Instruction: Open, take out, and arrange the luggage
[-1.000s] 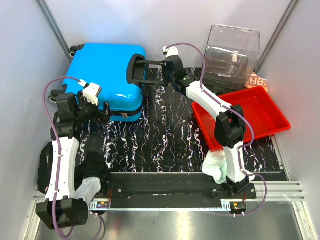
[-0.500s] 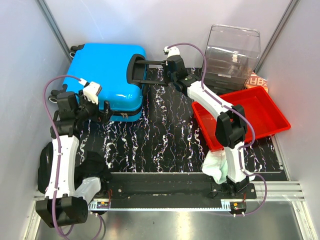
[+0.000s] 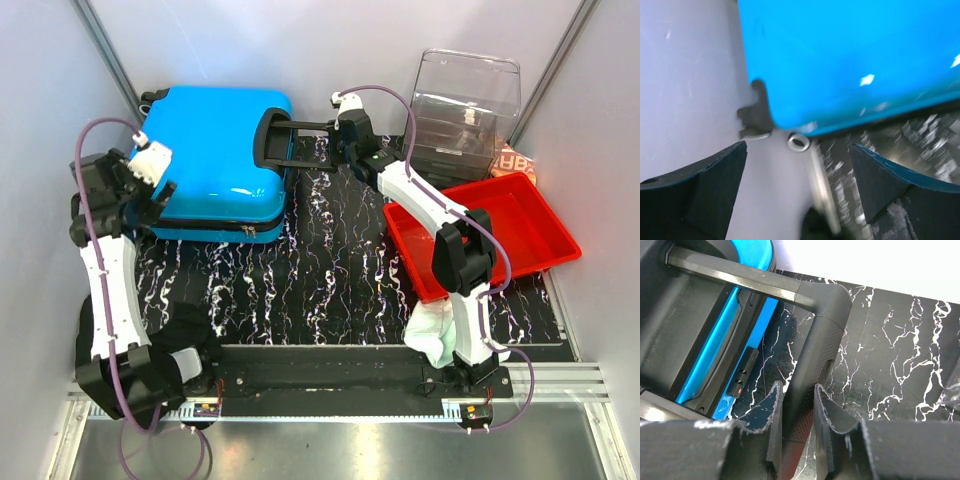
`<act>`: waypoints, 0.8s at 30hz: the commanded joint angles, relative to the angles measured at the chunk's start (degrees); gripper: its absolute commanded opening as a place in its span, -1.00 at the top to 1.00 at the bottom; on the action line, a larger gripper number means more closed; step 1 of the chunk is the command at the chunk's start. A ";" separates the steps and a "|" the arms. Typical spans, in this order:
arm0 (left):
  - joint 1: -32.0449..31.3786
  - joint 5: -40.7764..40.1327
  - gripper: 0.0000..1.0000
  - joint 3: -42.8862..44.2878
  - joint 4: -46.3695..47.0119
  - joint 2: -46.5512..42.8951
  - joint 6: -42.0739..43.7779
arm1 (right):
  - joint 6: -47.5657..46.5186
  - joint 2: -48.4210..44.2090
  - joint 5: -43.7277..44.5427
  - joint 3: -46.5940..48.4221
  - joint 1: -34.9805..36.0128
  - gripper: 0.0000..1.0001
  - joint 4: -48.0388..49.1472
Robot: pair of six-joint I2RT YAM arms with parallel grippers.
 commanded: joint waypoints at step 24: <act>11.91 2.80 -0.68 -6.69 26.76 18.64 53.85 | -5.73 0.45 -3.56 -3.32 -0.96 0.84 -10.21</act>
